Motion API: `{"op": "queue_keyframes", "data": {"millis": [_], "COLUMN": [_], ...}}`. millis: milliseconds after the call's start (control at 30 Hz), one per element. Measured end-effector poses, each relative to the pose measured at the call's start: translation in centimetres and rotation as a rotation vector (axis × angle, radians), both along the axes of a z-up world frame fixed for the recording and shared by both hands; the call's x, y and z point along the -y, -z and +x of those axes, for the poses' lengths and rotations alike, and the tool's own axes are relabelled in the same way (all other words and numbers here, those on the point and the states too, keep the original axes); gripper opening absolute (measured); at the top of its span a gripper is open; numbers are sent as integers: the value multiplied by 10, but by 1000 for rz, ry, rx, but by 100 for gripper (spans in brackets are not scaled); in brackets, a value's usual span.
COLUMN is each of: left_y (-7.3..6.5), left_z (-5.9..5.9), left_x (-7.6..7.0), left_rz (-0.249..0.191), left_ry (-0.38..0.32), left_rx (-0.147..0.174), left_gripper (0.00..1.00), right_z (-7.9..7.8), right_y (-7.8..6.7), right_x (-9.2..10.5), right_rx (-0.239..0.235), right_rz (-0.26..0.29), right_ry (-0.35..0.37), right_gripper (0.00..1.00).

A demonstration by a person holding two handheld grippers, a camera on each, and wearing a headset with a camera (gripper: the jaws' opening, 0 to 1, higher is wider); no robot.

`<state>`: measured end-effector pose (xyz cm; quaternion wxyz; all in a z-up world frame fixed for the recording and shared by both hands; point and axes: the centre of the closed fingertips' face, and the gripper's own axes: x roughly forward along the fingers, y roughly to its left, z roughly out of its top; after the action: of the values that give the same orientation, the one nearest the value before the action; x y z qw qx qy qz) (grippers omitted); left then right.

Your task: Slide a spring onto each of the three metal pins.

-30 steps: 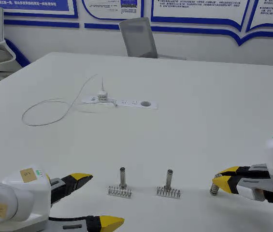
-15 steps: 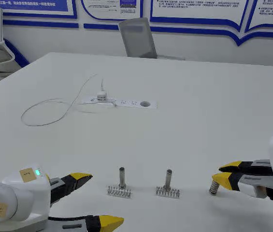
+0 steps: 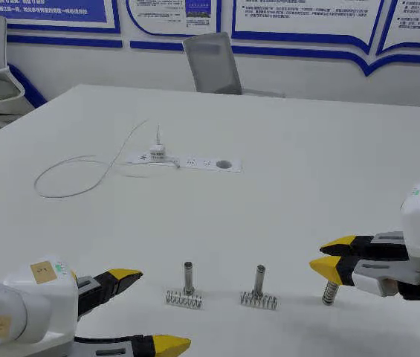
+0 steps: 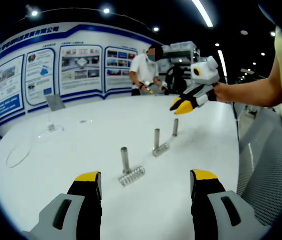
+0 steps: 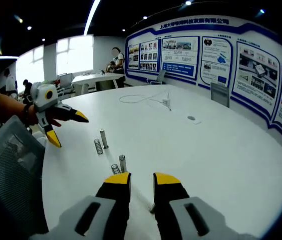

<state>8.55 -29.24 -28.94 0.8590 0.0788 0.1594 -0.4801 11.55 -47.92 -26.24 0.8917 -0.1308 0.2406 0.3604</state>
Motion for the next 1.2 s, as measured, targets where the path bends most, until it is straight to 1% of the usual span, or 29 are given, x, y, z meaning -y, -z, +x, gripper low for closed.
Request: {"op": "queue_keyframes", "data": {"millis": [100,200,333,600,733,833,900,1200], "left_y": [0,1,1,-1,0,1,1,1], "left_z": [-1,-1,-2,-1,-2,-2,-2,-1], "left_x": [-2,-3,-2,1,1,0,0,0], "left_rz": [1,3,4,2,3,3,2,0], "left_ry": [-4,-4,-2,0,0,-2,-2,-2], "left_rx": [-1,-2,-2,2,1,-1,-1,-1], "left_gripper": [74,74,74,74,74,74,74,74], "right_z": [-2,-4,-6,-8,-7,-8,-7,-4], "right_y": [3,10,20,34,40,49,53,67], "right_x": [-7,-11,-20,-36,-40,-43,-45,-48], "right_rx": [-8,-22,-46,-74,-87,-108,-115,-142], "right_rz": [-5,-15,-34,-60,-68,-80,-88,-112], "right_ry": [-20,-38,-70,-120,-134,-146,-152,-167], "right_gripper": [19,19,19,19,19,19,18,18]}}
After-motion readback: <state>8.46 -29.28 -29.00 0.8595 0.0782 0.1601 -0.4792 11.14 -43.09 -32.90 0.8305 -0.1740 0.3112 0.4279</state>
